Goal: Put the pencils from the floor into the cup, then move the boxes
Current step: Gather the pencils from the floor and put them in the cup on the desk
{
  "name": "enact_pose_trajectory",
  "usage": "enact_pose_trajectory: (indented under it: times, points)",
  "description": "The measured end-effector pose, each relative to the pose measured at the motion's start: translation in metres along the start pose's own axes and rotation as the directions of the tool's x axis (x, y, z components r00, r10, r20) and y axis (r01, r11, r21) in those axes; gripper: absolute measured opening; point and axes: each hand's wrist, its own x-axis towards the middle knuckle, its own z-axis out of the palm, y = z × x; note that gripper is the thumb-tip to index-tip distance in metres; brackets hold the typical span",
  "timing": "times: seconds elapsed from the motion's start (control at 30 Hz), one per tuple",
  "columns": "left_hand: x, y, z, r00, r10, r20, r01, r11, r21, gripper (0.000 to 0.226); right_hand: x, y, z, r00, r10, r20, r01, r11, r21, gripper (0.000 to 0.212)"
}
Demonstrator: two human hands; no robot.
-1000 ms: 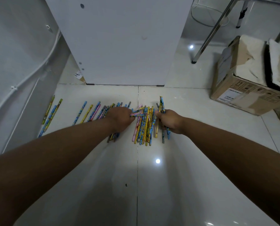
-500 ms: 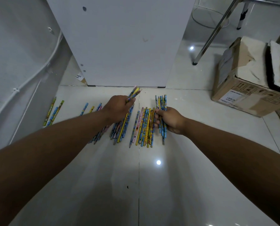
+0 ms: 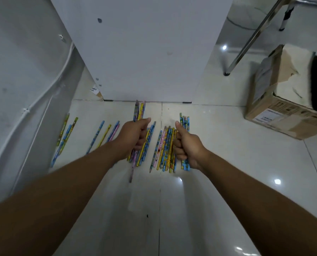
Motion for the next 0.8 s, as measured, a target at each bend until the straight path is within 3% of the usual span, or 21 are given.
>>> enact_pose_trajectory:
  times: [0.23, 0.5, 0.8]
  points:
    - [-0.084, 0.034, 0.004, 0.992, -0.109, -0.064, 0.081, 0.936, -0.342, 0.043, -0.078, -0.030, 0.050, 0.999, -0.038, 0.013, 0.037, 0.995, 0.090, 0.058]
    - [-0.209, 0.149, 0.019, 0.995, -0.071, -0.076, 0.025, 0.876, -0.481, 0.046, -0.221, -0.107, 0.083, 0.999, -0.032, 0.034, 0.026, 0.986, 0.165, 0.057]
    - [-0.350, 0.297, 0.065, 0.994, -0.095, -0.060, 0.013, 0.627, -0.779, 0.046, -0.409, -0.227, 0.106, 0.989, -0.070, -0.133, 0.091, 0.983, 0.158, 0.060]
